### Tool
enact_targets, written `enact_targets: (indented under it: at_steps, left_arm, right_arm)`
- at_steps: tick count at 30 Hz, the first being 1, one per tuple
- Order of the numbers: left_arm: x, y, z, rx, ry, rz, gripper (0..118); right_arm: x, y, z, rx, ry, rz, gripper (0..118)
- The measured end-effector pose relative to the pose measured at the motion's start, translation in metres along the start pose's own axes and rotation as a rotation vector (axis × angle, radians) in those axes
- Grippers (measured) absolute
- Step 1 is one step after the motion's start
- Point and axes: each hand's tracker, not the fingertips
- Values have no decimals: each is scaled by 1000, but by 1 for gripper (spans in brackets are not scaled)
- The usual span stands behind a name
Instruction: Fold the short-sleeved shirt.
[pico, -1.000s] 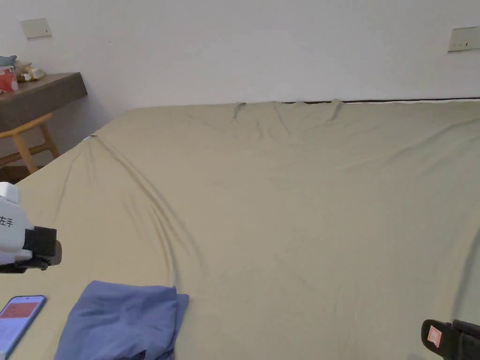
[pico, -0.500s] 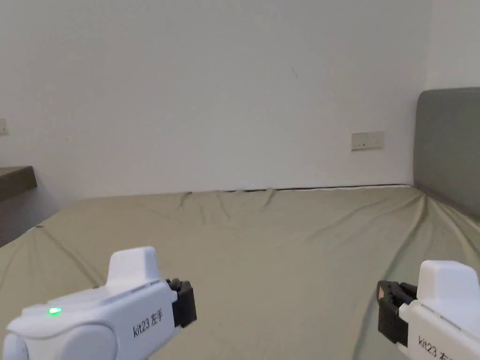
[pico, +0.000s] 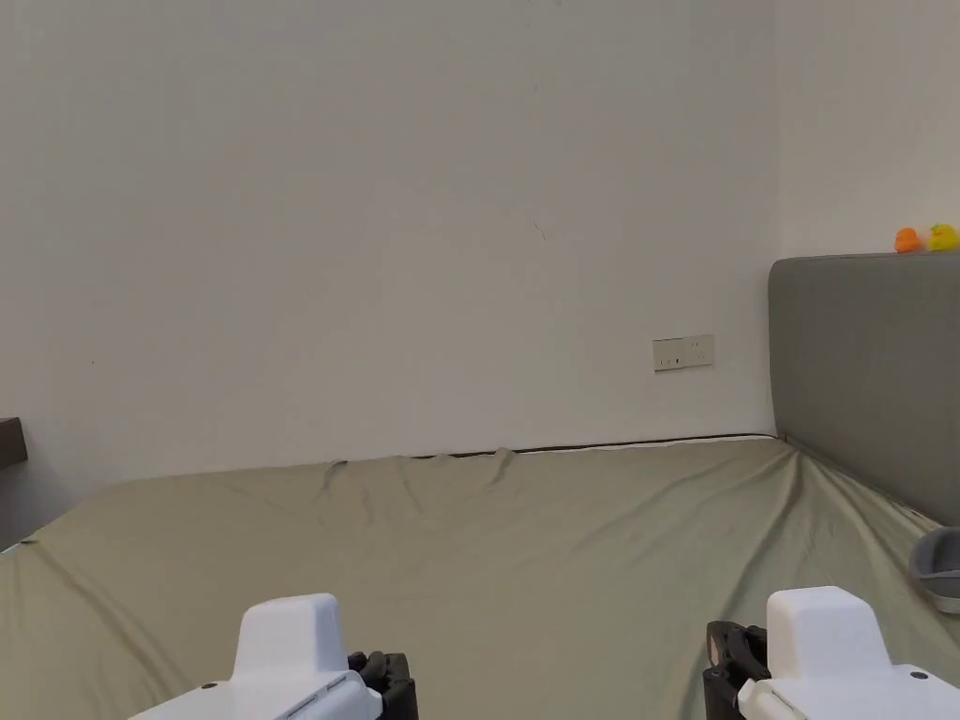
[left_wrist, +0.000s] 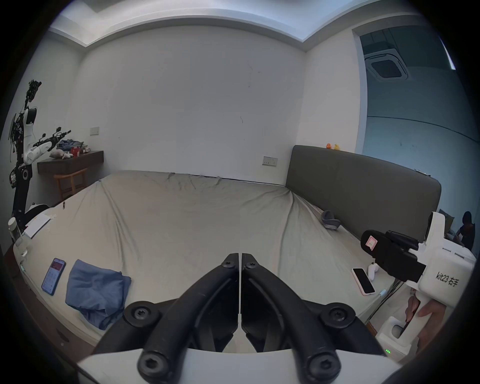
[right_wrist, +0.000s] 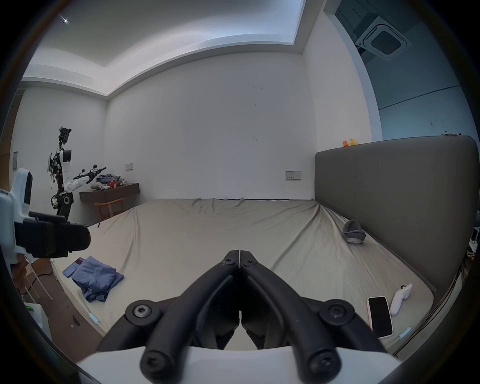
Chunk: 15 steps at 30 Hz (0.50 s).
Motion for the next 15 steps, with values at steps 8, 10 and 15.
enact_targets:
  at_steps: [8, 10, 15]
  left_arm:
    - [1, 2, 1, 7, 12, 1, 5]
    - [-1, 1, 1, 7, 4, -3, 53]
    - [-5, 0, 0, 28, -18, 74, 115]
  right_arm:
    - [-1, 1, 2, -8, 0, 4, 1]
    - [1, 2, 1, -10, 3, -2, 40]
    - [4, 3, -3, -45, 25, -32, 115]
